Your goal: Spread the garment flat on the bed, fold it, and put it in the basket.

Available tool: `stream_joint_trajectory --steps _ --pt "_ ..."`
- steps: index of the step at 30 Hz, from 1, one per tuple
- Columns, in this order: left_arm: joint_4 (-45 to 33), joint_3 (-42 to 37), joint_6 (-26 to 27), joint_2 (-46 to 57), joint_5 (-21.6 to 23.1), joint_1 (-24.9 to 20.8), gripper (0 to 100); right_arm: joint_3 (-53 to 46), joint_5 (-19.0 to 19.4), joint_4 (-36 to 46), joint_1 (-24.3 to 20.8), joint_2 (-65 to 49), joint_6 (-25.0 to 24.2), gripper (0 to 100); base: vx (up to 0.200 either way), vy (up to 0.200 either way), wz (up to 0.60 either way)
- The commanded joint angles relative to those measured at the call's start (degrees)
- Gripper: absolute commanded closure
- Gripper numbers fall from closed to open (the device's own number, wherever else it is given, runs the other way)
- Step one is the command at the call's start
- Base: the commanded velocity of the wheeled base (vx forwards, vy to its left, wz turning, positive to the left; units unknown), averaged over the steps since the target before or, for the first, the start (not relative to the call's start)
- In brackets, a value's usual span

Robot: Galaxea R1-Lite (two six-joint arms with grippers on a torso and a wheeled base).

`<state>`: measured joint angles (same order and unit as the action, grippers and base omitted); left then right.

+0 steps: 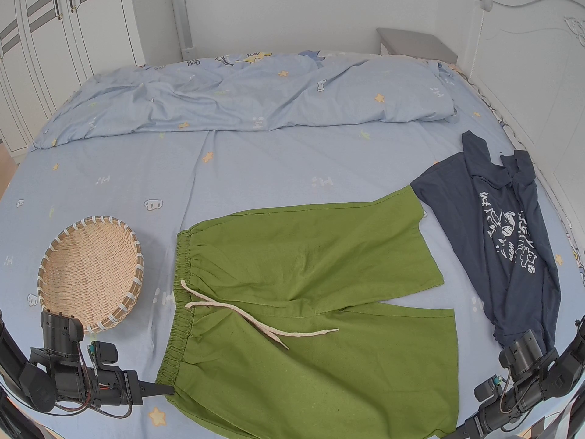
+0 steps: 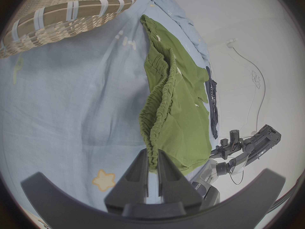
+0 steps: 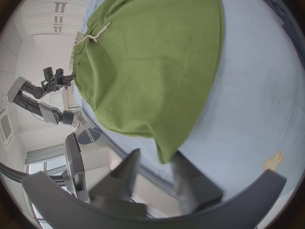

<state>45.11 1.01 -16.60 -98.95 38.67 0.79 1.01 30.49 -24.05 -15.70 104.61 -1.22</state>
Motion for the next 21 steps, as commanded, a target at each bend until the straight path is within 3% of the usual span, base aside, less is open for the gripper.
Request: stream_joint_trajectory --steps 1,11,17,21 --pt "0.0 -1.0 0.0 -0.1 0.0 0.1 100 -1.0 0.1 0.2 0.1 -0.1 0.0 100 0.000 0.000 0.00" --pt "-3.3 -1.0 0.7 0.1 -0.1 0.6 100 -1.0 0.2 3.9 1.6 -3.3 0.8 100 0.000 0.000 0.00" --pt "-10.8 -1.0 7.6 1.3 -0.7 0.8 100 -1.0 0.1 12.1 1.7 -14.2 1.7 100 0.000 0.000 0.00" --pt "-14.7 -1.0 9.6 3.3 -0.8 1.8 100 -1.0 0.1 14.4 1.9 -17.9 1.7 100 0.000 0.000 0.00"
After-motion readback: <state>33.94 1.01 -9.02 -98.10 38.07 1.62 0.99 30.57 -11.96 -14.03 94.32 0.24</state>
